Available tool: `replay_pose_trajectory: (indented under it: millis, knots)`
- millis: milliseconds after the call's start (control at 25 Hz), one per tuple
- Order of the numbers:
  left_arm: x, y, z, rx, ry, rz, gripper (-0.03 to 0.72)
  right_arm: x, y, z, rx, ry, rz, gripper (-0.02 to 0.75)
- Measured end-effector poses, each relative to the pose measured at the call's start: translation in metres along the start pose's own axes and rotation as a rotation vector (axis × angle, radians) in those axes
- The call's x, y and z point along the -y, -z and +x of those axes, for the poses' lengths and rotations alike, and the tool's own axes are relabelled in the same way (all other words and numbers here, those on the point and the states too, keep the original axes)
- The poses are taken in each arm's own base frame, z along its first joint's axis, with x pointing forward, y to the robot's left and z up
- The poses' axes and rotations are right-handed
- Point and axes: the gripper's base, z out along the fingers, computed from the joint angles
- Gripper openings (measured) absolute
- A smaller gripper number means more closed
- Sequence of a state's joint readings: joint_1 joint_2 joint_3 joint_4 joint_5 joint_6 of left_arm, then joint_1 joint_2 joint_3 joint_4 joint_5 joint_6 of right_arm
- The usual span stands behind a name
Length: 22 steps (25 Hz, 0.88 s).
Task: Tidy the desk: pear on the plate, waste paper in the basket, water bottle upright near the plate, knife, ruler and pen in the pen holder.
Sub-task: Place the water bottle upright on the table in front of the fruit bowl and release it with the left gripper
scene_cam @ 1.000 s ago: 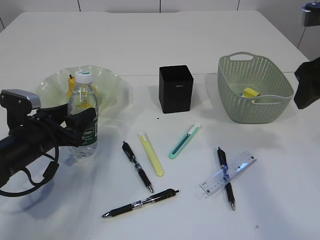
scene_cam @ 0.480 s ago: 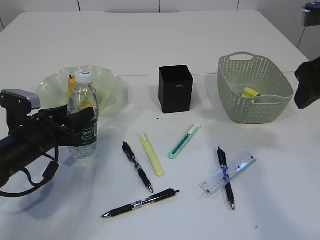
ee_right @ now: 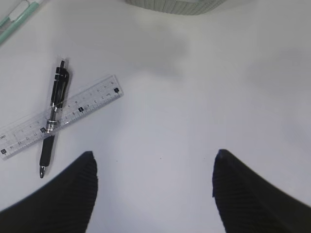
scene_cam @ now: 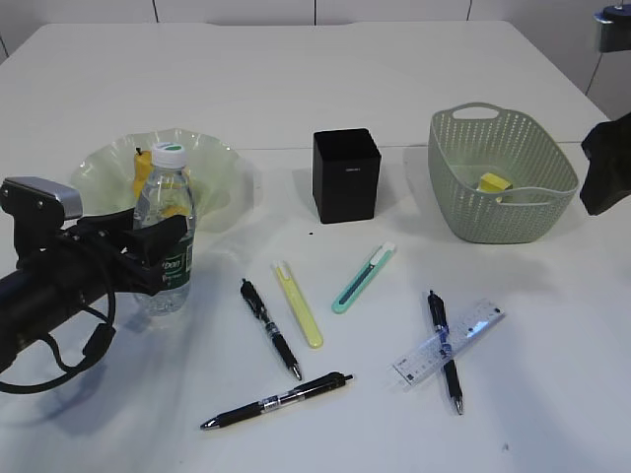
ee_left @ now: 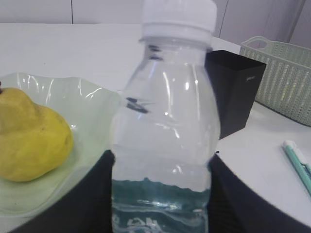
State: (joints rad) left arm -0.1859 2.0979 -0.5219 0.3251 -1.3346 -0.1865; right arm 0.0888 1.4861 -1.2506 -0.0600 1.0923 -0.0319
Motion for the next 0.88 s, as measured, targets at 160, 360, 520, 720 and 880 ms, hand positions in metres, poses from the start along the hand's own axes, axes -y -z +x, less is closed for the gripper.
replay_pose_trajectory:
  millis: [160,360,520,720,880]
  knots:
    - [0.000,-0.007,-0.004,0.019,-0.016,0.024,0.323,0.000,0.000,0.000,0.000,0.000,0.000,0.547]
    - [-0.001,-0.025,-0.008,0.048,-0.050,0.071,0.323,0.000,0.000,0.000,0.000,0.000,0.000,0.547]
    - [-0.005,-0.040,-0.008,0.060,-0.052,0.090,0.323,0.000,0.000,0.000,0.000,0.000,0.000,0.547]
    - [-0.006,-0.046,0.000,0.065,-0.041,0.112,0.323,0.000,0.000,0.000,0.000,0.000,0.000,0.547]
    - [-0.006,-0.049,0.004,0.061,-0.040,0.118,0.323,0.000,0.000,0.000,0.000,0.001,0.002,0.547]
